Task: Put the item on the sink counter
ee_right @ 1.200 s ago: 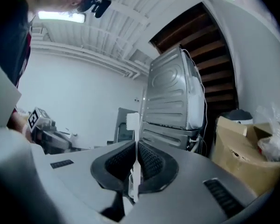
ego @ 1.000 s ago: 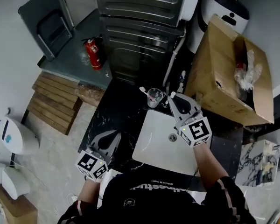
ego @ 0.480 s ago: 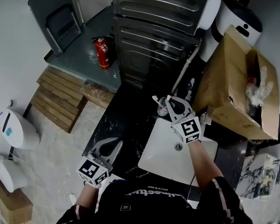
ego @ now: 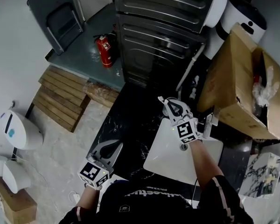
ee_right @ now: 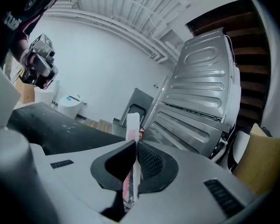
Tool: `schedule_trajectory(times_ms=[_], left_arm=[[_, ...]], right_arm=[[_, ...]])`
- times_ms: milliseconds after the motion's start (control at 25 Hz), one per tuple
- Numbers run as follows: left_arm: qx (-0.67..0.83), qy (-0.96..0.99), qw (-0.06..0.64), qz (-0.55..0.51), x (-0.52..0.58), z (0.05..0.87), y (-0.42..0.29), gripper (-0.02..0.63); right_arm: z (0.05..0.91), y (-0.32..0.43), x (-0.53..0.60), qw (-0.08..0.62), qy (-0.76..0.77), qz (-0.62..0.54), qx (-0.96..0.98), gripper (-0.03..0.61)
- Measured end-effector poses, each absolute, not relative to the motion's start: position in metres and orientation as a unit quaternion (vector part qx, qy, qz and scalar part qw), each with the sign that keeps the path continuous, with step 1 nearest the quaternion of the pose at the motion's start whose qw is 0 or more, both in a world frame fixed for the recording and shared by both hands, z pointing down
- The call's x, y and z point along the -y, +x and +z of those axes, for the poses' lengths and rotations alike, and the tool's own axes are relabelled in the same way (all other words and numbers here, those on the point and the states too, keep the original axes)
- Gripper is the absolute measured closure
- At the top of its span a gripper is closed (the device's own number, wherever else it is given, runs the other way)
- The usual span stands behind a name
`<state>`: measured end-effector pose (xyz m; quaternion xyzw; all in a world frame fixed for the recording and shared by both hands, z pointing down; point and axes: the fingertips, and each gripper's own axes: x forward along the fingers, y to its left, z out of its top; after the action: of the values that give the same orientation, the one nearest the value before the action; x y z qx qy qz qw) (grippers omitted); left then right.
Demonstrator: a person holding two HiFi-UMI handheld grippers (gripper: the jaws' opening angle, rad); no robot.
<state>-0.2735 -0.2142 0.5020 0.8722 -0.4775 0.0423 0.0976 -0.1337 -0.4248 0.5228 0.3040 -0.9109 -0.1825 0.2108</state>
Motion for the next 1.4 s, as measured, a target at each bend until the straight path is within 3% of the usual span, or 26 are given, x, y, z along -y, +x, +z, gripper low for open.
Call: schedule_trajectory(times_ms=[1120,1280,1400], left_arm=[[0.478,0.868,0.132,0.000,0.208,0.502,-0.291,0.592],[0.480,0.867,0.137,-0.003,0.207,0.502,-0.294,0.592],[0.483,0.865,0.139,-0.006,0.204,0.503,-0.294,0.592]], right_arm=[[0.550,-0.136,0.411,0.272,0.290,-0.221,0.891,0.531],[0.547,-0.137,0.409,0.267,0.291,-0.211,0.894,0.463],[0.547,-0.136,0.405,0.273,0.292,-0.211,0.892,0.460]])
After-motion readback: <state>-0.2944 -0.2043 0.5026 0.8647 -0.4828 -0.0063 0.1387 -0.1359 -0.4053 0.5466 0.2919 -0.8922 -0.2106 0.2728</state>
